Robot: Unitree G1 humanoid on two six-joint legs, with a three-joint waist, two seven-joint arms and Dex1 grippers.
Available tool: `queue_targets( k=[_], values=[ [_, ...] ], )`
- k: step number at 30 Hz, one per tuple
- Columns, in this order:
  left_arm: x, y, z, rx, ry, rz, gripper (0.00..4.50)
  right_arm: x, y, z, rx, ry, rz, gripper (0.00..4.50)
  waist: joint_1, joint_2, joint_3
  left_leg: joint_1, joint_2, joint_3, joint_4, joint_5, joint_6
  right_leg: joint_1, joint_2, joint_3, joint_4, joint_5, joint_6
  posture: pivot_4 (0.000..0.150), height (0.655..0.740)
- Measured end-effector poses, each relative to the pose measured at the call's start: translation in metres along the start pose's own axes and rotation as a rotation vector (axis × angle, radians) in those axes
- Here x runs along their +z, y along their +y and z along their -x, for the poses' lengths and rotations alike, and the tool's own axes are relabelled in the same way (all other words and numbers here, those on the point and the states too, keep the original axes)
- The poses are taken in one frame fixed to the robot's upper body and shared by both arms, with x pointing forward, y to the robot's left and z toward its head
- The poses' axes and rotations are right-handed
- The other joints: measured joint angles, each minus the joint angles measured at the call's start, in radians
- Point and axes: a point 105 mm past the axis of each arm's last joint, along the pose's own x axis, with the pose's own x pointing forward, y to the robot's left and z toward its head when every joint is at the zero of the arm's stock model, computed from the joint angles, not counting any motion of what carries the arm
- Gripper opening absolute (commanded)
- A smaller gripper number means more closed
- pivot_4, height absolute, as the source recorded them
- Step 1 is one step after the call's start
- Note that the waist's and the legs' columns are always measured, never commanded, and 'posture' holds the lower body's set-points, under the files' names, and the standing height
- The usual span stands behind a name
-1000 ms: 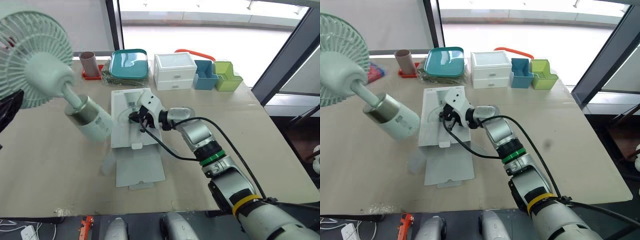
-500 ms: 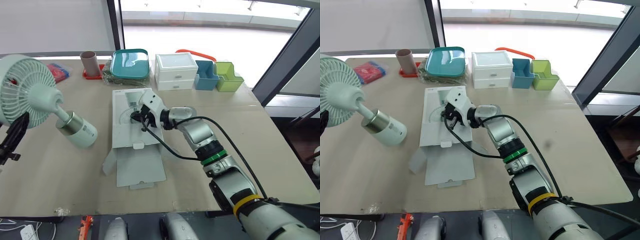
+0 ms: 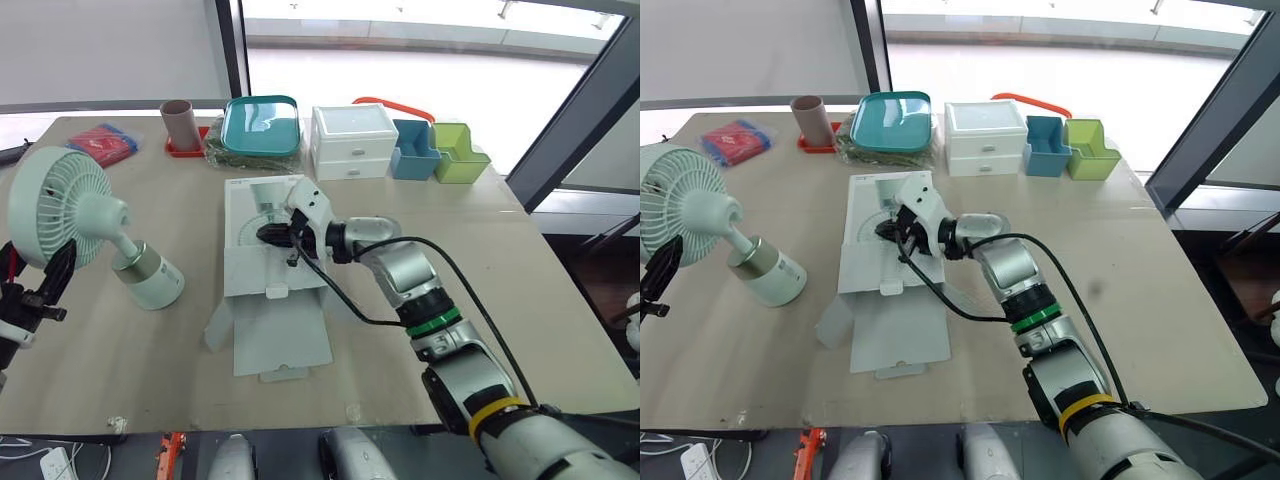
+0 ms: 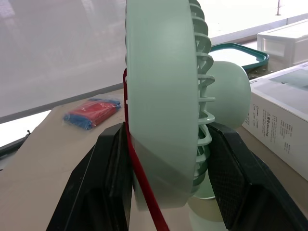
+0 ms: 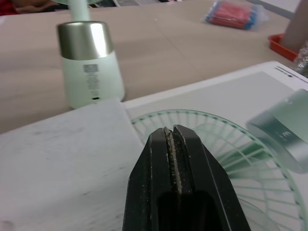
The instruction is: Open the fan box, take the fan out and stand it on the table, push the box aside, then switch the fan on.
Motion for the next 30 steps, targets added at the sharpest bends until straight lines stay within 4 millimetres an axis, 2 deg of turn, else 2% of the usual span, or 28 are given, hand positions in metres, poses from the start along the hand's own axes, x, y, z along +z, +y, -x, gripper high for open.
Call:
queue_targets(
  k=[2,6,8,9,14,17,24,25,27,29,30],
  values=[
    [-0.001,0.002,-0.002,0.018,0.0,0.001,1.94,0.007,0.009,0.005,0.052,-0.038,0.02,0.0,0.0,0.0,0.0,0.0,0.0,-0.001,0.0,0.0,0.0,0.0,-0.001,-0.001,0.0,0.0,0.0,0.15,0.74],
    [-0.002,-0.003,-0.007,0.014,-0.005,0.004,1.94,0.017,0.023,0.004,0.15,-0.116,0.013,0.0,0.0,0.0,0.0,0.0,0.0,-0.001,0.0,0.0,0.0,0.001,0.0,-0.002,0.0,0.0,-0.001,0.15,0.74],
    [-0.002,-0.004,-0.007,0.018,-0.003,0.007,1.94,0.022,0.033,0.014,0.193,-0.144,0.02,0.0,0.004,0.0,0.0,-0.001,-0.001,-0.003,0.0,0.0,0.0,0.001,-0.001,-0.003,0.0,0.0,0.0,0.15,0.74],
    [-0.002,-0.004,-0.007,0.024,0.001,0.007,1.94,0.026,0.038,0.026,0.217,-0.159,0.03,0.0,0.008,0.001,0.0,-0.001,-0.002,-0.004,0.0,0.0,-0.001,0.001,-0.003,-0.004,-0.001,0.0,0.0,0.15,0.74],
    [-0.005,-0.006,-0.008,0.049,0.001,0.015,1.94,0.04,0.047,0.047,0.256,-0.221,0.045,0.0,0.01,0.001,0.0,0.001,-0.002,-0.004,0.0,0.0,-0.001,0.003,-0.002,-0.003,-0.001,0.0,0.0,0.15,0.74],
    [-0.005,-0.009,-0.008,0.058,0.0,0.021,1.94,0.04,0.053,0.053,0.28,-0.227,0.034,0.0,0.01,0.001,0.001,0.001,-0.002,-0.005,0.0,0.0,-0.001,0.003,-0.001,-0.004,-0.001,0.0,0.0,0.15,0.74],
    [-0.005,-0.012,-0.01,0.07,-0.009,0.057,1.94,0.038,0.049,0.054,0.258,-0.207,0.021,0.0,0.012,0.001,0.001,0.001,-0.002,-0.006,0.001,0.001,-0.002,0.003,-0.001,-0.004,-0.001,0.0,0.0,0.15,0.74],
    [-0.005,-0.013,-0.01,0.063,-0.01,0.057,2.43,0.037,0.049,0.055,0.256,-0.204,0.02,0.0,0.012,0.002,0.001,0.001,-0.002,-0.006,0.001,0.001,-0.002,0.003,-0.001,-0.004,-0.001,0.0,0.0,0.15,0.74],
    [-0.006,-0.015,-0.012,0.049,-0.009,0.08,3.0,0.037,0.049,0.055,0.253,-0.202,0.02,0.0,0.014,0.002,0.001,0.001,-0.002,-0.006,0.001,0.001,-0.002,0.003,-0.001,-0.004,-0.001,0.0,0.0,0.15,0.74],
    [-0.007,-0.018,-0.014,0.034,-0.002,0.115,3.87,0.036,0.049,0.055,0.251,-0.197,0.02,0.0,0.018,0.002,0.001,0.0,-0.002,-0.006,0.001,0.001,-0.002,0.003,-0.001,-0.004,-0.001,0.0,0.0,0.15,0.74],
    [-0.007,-0.019,-0.015,0.031,0.004,0.119,4.09,0.036,0.049,0.055,0.252,-0.197,0.02,0.0,0.018,0.002,0.001,0.0,-0.002,-0.006,0.001,0.001,-0.002,0.003,-0.001,-0.004,-0.001,0.0,0.0,0.15,0.74]
  ],
)
